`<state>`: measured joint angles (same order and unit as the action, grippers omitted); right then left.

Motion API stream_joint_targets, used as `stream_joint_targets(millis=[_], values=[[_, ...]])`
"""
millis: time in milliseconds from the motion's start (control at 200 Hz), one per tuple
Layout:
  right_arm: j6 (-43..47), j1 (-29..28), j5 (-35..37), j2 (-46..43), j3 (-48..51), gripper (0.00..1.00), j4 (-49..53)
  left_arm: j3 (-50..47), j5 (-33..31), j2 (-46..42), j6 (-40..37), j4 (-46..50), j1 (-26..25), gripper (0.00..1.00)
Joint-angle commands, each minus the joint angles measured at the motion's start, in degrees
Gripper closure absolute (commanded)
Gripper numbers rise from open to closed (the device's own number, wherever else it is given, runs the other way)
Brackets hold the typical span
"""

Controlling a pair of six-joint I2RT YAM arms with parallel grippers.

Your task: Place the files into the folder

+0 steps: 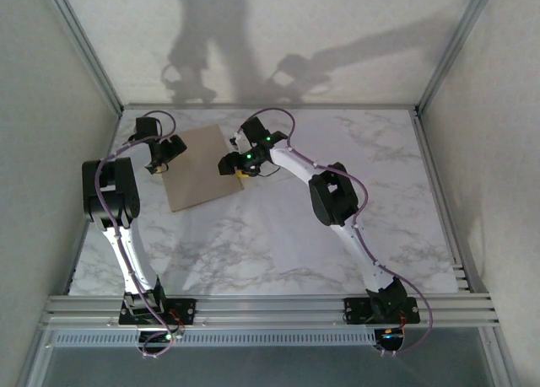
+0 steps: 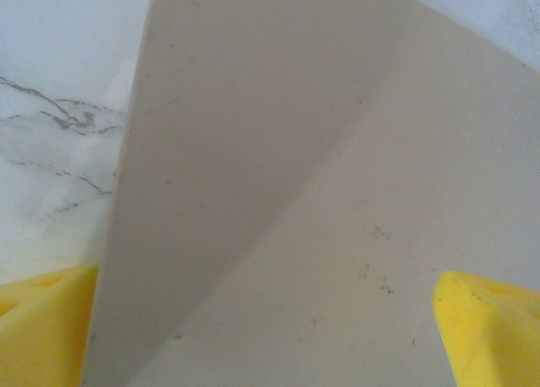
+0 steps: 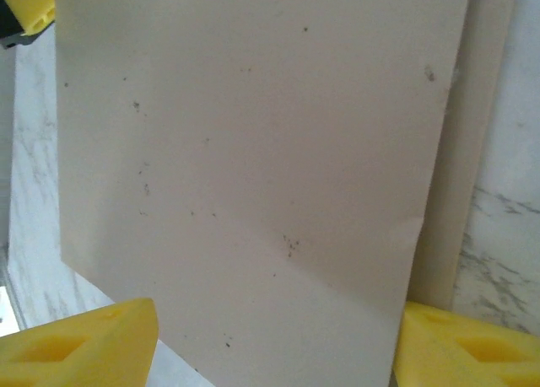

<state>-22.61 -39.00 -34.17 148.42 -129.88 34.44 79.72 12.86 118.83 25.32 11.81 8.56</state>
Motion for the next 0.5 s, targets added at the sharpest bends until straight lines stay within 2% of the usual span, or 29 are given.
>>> stream_joint_targets(millis=[0, 250, 416, 496], values=[[-1.7, -0.9, -4.8, -0.5, 1.2, 0.28, -2.5, -1.9, 7.7, -0.5, 2.4, 2.6, -2.6, 0.03], [-5.5, -0.9, -9.2, -5.6, 7.6, 0.3, -9.6, -2.3, 11.2, -1.2, 4.2, 1.4, -2.6, 0.03], [-6.3, -0.8, -8.8, -8.8, 10.2, 0.41, -11.2, -2.5, 13.0, -2.1, 4.5, 1.5, -2.6, 0.03], [-7.1, -0.9, -8.6, -10.6, 12.6, 0.44, -12.9, -2.7, 14.0, -2.7, 4.4, 1.7, -2.6, 0.03]])
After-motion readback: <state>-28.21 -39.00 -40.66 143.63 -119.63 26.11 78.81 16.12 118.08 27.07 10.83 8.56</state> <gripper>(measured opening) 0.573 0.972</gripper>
